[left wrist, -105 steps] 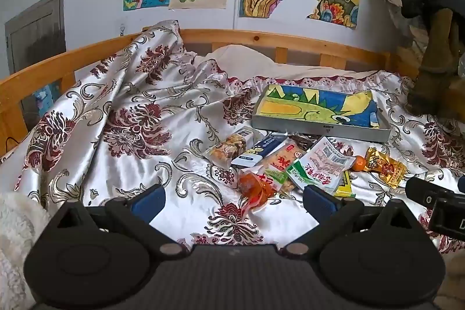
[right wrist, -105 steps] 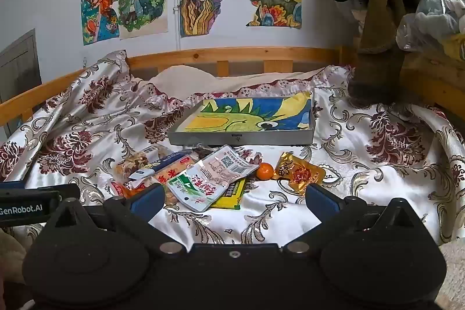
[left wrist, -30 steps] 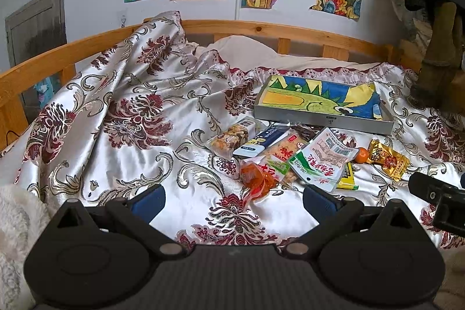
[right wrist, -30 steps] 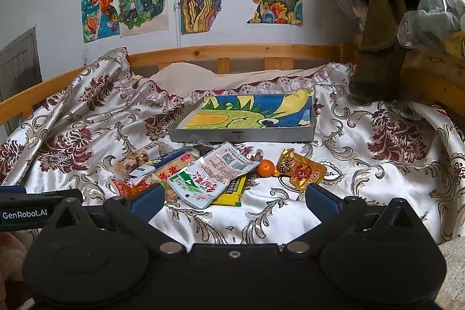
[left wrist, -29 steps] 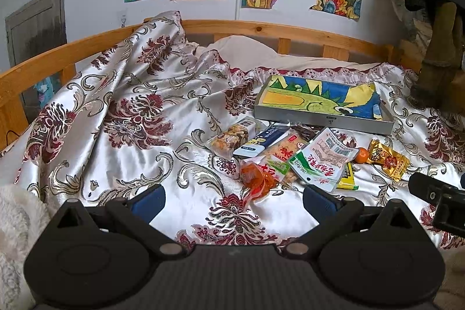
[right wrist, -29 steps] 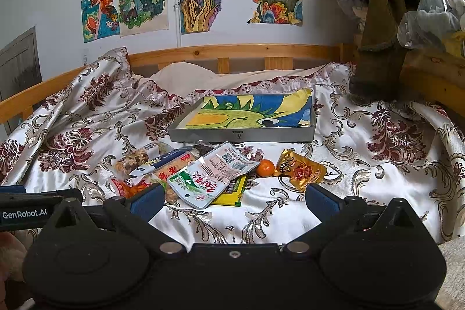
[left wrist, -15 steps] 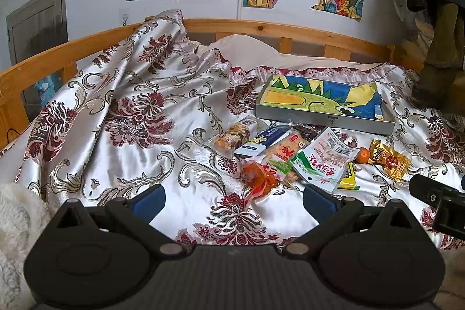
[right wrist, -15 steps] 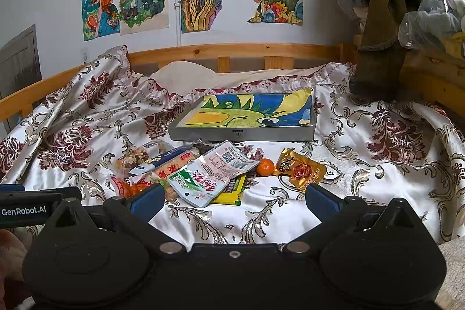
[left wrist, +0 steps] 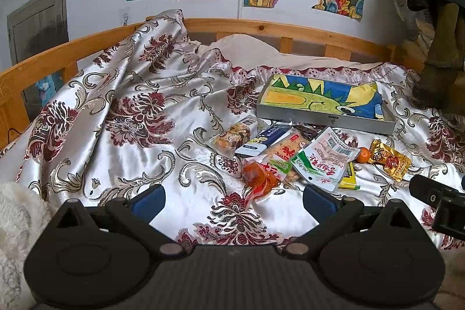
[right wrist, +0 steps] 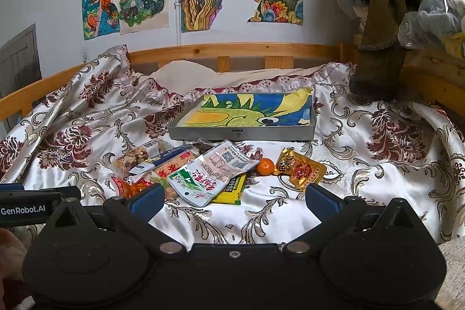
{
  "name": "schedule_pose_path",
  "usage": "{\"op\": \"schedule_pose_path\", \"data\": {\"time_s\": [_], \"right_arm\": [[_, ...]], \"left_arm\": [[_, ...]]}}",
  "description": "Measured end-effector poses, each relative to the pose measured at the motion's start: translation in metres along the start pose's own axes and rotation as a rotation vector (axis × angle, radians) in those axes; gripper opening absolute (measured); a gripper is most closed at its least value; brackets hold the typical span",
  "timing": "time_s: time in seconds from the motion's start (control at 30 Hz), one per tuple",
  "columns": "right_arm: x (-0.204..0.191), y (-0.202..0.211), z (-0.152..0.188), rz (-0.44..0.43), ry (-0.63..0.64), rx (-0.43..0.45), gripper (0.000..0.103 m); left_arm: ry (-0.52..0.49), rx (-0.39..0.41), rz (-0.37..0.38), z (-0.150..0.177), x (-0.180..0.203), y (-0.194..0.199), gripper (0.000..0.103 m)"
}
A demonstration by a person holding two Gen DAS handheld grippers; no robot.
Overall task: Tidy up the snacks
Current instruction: 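Reach left tool to orange jelly bag while right tool reaches white QR-code packet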
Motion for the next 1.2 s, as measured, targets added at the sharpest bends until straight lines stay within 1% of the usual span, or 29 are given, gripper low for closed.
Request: {"op": "schedule_pose_path", "data": {"time_s": [0.17, 0.33, 0.47, 0.53, 0.6, 0.7, 0.77, 0.83, 0.9, 1.0, 1.07, 1.13, 1.2], "right_arm": [[0.0, -0.001, -0.005, -0.003, 0.0, -0.002, 0.102], [-0.001, -0.001, 0.005, -0.004, 0.008, -0.008, 0.102], [-0.002, -0.002, 0.004, -0.008, 0.007, -0.011, 0.102], [-0.005, -0.006, 0.003, -0.024, 0.019, -0.03, 0.102], [-0.006, -0.008, 0.001, -0.039, 0.035, -0.054, 0.102], [-0.007, -0.015, -0.005, -0.086, 0.072, -0.092, 0.102], [-0.004, -0.023, -0.011, -0.143, 0.08, -0.12, 0.102], [0.002, -0.034, -0.017, -0.195, 0.065, -0.15, 0.102], [0.01, -0.049, -0.022, -0.205, 0.048, -0.182, 0.102], [0.023, -0.074, -0.027, -0.204, 0.003, -0.223, 0.102], [0.031, -0.094, -0.027, -0.232, -0.084, -0.268, 0.103], [0.037, -0.112, -0.026, -0.254, -0.137, -0.289, 0.103], [0.04, -0.126, -0.028, -0.222, -0.121, -0.288, 0.103]], "left_arm": [[0.0, 0.0, -0.001, 0.0, 0.001, 0.0, 0.103], [0.002, -0.004, -0.008, 0.0, 0.001, -0.001, 0.102], [0.0, -0.016, -0.029, 0.001, 0.001, -0.004, 0.103], [0.004, -0.04, -0.04, 0.001, 0.001, -0.006, 0.103], [0.0, -0.083, -0.04, -0.002, 0.003, -0.011, 0.103], [-0.023, -0.135, -0.016, -0.012, 0.01, -0.02, 0.102], [-0.037, -0.164, 0.001, -0.021, 0.015, -0.028, 0.102], [-0.045, -0.212, 0.02, -0.031, 0.021, -0.039, 0.102], [-0.057, -0.233, 0.032, -0.042, 0.025, -0.051, 0.102], [-0.105, -0.243, 0.042, -0.059, 0.032, -0.076, 0.103], [-0.136, -0.263, 0.033, -0.064, 0.033, -0.093, 0.103], [-0.146, -0.296, 0.031, -0.067, 0.031, -0.108, 0.102], [-0.161, -0.327, 0.049, -0.067, 0.029, -0.121, 0.102]]}}
Point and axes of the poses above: each gripper's, at about its wrist camera, not at the fingertips, and y roughly against the way its jaws point, x to its right, z to its underside, the point moved 7 cm from there along -y, roughly the way its jaws point, and after that the axes turned 13 degrees about y, right-handed, at the moved point
